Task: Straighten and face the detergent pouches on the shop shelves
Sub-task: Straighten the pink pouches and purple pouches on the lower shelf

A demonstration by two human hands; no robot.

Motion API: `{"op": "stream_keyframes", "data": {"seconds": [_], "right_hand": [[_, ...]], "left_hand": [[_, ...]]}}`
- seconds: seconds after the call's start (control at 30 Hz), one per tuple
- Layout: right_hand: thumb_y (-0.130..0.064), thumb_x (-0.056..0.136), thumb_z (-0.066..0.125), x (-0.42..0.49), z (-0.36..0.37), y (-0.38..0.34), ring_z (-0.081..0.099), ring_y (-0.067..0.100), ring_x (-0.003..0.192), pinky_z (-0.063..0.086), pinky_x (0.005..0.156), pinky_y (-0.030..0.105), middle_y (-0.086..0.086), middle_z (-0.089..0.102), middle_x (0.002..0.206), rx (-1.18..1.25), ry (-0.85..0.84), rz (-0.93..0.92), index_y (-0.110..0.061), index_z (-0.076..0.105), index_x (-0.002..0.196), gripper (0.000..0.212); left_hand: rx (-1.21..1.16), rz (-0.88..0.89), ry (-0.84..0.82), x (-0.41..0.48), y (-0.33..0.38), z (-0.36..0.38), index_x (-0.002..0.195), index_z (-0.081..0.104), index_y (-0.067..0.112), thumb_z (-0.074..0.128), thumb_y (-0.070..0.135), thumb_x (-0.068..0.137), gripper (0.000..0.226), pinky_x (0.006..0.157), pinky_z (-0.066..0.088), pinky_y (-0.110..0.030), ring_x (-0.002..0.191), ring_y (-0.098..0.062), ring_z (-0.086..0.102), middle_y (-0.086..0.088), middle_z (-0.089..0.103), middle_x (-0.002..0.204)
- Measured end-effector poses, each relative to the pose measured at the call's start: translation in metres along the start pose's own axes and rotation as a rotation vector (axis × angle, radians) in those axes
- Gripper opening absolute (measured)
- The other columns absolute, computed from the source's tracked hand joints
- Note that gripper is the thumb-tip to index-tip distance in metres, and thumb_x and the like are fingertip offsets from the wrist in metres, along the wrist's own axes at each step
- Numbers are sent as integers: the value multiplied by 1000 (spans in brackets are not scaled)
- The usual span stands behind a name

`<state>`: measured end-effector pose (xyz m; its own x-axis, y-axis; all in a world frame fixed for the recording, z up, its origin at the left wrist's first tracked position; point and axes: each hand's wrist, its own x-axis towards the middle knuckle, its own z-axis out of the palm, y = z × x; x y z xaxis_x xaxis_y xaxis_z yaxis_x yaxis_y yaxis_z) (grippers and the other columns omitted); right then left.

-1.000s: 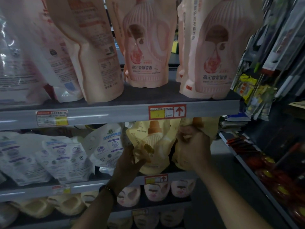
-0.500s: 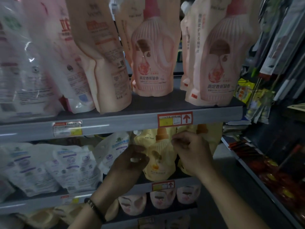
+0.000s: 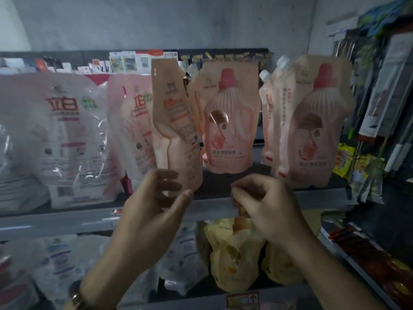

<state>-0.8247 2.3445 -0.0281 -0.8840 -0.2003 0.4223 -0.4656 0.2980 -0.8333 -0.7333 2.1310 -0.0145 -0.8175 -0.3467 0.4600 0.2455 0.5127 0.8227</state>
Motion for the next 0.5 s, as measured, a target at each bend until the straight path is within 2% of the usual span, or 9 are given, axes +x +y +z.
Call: {"op": "stream_keyframes", "data": {"seconds": [0.07, 0.17, 0.27, 0.33, 0.43, 0.5], "right_hand": [[-29, 94, 77, 8, 1, -10, 73, -1, 85, 60, 80, 31, -17, 78, 87, -1, 6, -20, -31, 79, 93, 3], [-35, 94, 77, 18, 3, -23, 74, -1, 90, 63, 86, 37, -20, 79, 92, 12, -23, -38, -32, 79, 103, 10], [-36, 94, 77, 28, 4, -35, 73, -2, 92, 64, 87, 37, -21, 78, 95, 34, -53, -67, -32, 78, 105, 12], [-35, 93, 78, 36, 4, -42, 72, -4, 93, 63, 88, 34, -20, 78, 97, 42, -53, -87, -32, 76, 105, 12], [-39, 91, 80, 51, 8, -51, 71, -2, 100, 61, 92, 33, -16, 77, 104, 65, -79, -96, -32, 72, 113, 25], [-43, 87, 81, 62, 11, -57, 72, 2, 104, 62, 93, 36, -14, 76, 110, 98, -127, -103, -34, 70, 119, 35]], "left_hand": [[-7, 11, 66, 11, 5, -6, 125, 59, 32, 77, 44, 88, 42, 76, 60, -39, 92, -7, 73, 11, 71, 115], [7, 47, 98, 27, 8, -13, 132, 50, 35, 78, 51, 88, 54, 88, 62, -49, 112, -11, 67, 10, 62, 129], [45, 76, 131, 40, 11, -13, 151, 36, 32, 79, 41, 90, 75, 100, 58, -51, 125, -14, 59, 6, 53, 141], [57, 80, 119, 47, 12, -11, 160, 27, 26, 79, 42, 89, 89, 109, 53, -51, 136, -15, 54, 3, 49, 151], [109, 112, 109, 54, 12, -7, 161, 24, 34, 74, 61, 79, 99, 114, 49, -51, 145, -15, 48, 5, 46, 158], [117, 99, 118, 61, 10, -4, 157, 29, 32, 72, 59, 78, 95, 111, 52, -50, 141, -14, 53, 8, 53, 152]]}}
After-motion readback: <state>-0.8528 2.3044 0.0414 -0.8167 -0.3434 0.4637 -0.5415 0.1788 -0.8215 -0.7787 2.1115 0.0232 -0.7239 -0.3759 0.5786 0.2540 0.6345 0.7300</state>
